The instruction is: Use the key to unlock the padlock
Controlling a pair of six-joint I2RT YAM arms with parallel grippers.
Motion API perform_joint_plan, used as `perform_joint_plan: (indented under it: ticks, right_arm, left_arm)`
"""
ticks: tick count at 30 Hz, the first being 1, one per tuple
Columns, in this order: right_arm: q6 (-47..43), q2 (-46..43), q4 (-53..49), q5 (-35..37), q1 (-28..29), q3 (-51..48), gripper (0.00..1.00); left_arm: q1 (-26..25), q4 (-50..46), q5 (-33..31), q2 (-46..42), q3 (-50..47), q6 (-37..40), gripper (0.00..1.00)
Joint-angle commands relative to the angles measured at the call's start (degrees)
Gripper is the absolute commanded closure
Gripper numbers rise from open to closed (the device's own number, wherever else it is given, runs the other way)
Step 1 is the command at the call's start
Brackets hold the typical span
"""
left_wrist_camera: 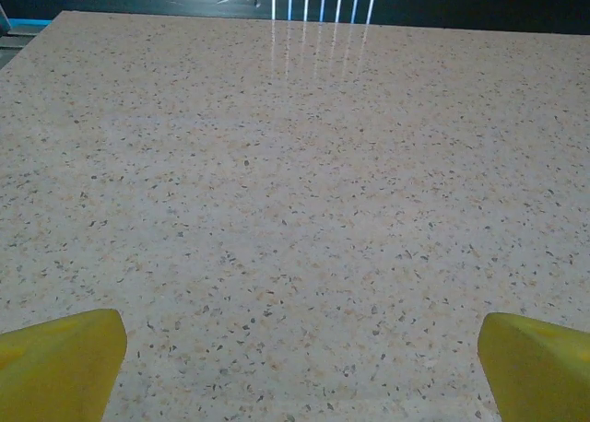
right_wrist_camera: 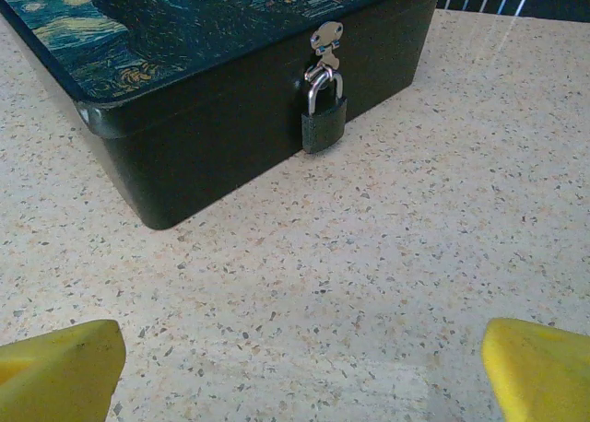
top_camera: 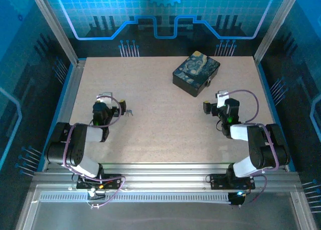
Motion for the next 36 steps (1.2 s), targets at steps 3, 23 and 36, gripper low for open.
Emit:
perform_joint_plan:
  ticks: [3,23,36]
  right_arm:
    - [-0.51,0.16,2.45,1.17,0.40,-0.33,0.00]
    - [-0.51,0.16,2.45,1.20,0.39,-0.33,0.00]
    - [1.68,-7.51,-20.58,-0.70,-0.01,8.96,0.01]
  left_arm:
    - [0.31,0.10,1.57,0.40,1.20,0.53,0.01]
    - [1.07,-0.35,2.85,0.44,1.32,0.00,0.01]
    - [1.82,-23.53,-3.81,-7.60,11.13,-2.95,0.01]
